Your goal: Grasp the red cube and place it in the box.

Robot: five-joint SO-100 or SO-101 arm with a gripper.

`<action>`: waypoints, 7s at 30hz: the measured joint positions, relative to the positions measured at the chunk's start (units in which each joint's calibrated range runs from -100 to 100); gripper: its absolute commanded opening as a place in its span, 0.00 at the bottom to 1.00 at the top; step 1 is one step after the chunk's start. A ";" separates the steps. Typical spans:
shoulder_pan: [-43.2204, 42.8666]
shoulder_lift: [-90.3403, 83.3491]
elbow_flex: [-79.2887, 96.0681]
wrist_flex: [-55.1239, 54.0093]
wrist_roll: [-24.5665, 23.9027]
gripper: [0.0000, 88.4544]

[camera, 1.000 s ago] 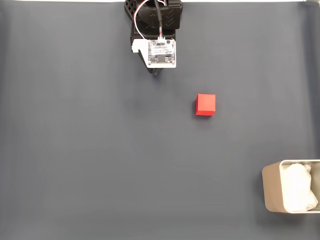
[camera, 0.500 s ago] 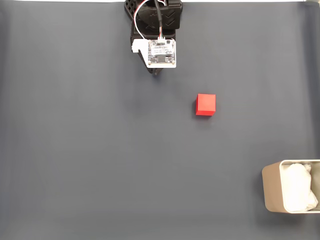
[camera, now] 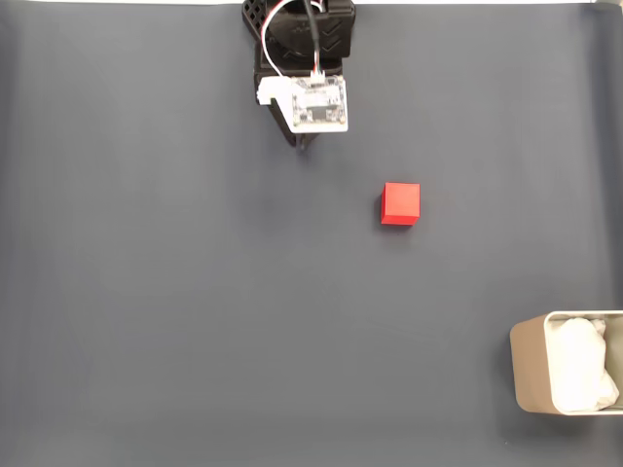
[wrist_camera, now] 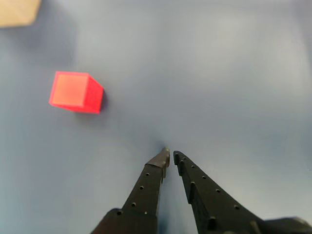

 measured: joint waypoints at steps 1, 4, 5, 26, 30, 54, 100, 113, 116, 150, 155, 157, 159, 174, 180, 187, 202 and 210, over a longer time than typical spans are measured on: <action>-0.59 1.04 -3.07 -0.95 0.34 0.00; -1.93 5.04 -13.56 -1.91 0.34 0.00; -2.23 7.12 -17.36 -1.91 0.34 0.00; -0.82 45.16 -73.51 13.13 -0.34 0.00; 1.19 48.11 -73.69 13.13 -0.34 0.00; -3.93 59.75 -72.78 5.33 4.49 0.00; -20.18 47.50 -37.70 -10.74 4.30 0.34; -17.66 47.50 -31.74 -16.31 4.30 0.37; -17.73 47.50 -30.29 -17.50 4.30 0.38; -16.39 54.45 -23.87 -29.67 5.18 0.40; -16.47 55.58 -23.33 -31.03 5.18 0.40; -16.69 56.19 -23.24 -31.42 5.23 0.40; -16.91 56.62 -22.97 -31.90 5.23 0.40; -18.32 59.57 -22.51 -34.53 5.23 0.40; -18.62 60.53 -22.51 -35.16 4.79 0.40; -18.77 62.35 -22.51 -36.12 4.59 0.40; -19.96 64.09 -22.51 -38.19 4.40 0.41; -20.40 64.09 -22.51 -39.86 4.40 0.41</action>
